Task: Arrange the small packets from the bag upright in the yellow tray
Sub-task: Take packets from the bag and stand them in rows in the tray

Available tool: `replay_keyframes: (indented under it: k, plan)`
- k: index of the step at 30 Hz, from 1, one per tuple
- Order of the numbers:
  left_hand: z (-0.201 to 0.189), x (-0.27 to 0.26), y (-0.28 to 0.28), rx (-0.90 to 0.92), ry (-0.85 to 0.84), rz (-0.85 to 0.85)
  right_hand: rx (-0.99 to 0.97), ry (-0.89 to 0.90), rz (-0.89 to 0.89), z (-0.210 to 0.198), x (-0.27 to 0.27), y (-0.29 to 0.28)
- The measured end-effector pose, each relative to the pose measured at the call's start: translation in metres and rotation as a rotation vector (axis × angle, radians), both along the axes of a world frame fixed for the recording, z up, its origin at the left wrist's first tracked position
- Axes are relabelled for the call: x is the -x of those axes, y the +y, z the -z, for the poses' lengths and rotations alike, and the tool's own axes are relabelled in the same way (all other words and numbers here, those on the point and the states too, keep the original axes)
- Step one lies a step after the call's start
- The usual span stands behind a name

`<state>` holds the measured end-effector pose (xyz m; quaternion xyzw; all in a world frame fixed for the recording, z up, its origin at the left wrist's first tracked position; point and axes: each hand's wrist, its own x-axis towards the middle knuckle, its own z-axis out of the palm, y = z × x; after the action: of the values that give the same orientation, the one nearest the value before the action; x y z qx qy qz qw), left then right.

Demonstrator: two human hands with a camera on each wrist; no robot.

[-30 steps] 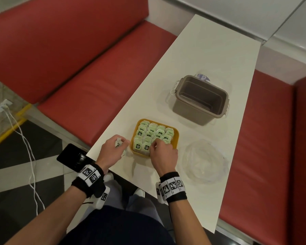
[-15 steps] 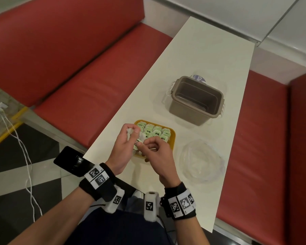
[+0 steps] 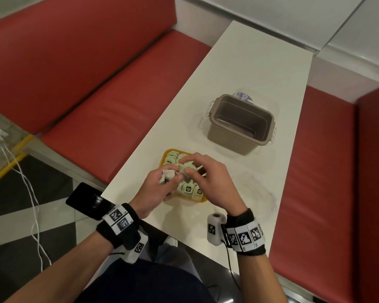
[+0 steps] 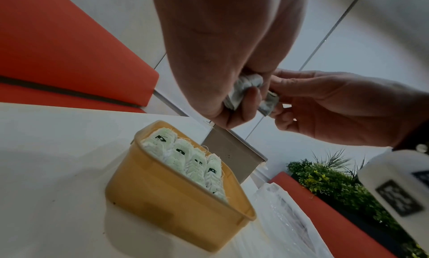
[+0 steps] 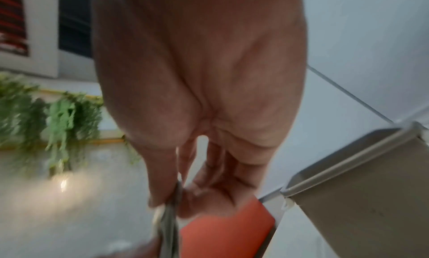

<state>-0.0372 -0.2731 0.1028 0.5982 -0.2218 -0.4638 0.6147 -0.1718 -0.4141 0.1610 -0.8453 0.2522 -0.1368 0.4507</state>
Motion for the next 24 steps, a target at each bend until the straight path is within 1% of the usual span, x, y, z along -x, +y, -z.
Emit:
replay_keyframes:
  k: [2,4,7,11,14,16,19,24]
  plan:
    - [0.001,-0.001,-0.003,0.011,-0.016,-0.01,-0.044,-0.022,0.065,-0.003,-0.001,-0.003]
    - [0.002,-0.001,-0.005,0.023,-0.019,-0.06,-0.09,-0.051,0.149,-0.001,-0.001,-0.004]
    - [0.004,0.0,-0.006,0.015,-0.032,-0.107,-0.09,-0.032,0.164,0.011,0.001,-0.003]
    - [0.014,0.0,-0.002,-0.074,-0.074,-0.106,-0.054,0.024,0.207,0.035,0.005,-0.003]
    - [0.024,-0.003,0.003,-0.155,-0.069,-0.166,-0.038,0.114,0.315,0.06,0.01,-0.002]
    - [0.031,-0.006,0.007,-0.204,-0.038,-0.219,-0.002,0.205,0.352,0.078,0.014,0.001]
    - [0.034,-0.009,0.013,-0.24,-0.005,-0.232,0.059,0.334,0.355,0.101,0.015,0.009]
    - [0.041,-0.014,0.022,-0.298,-0.049,-0.209,0.227,0.513,0.292,0.119,0.007,0.021]
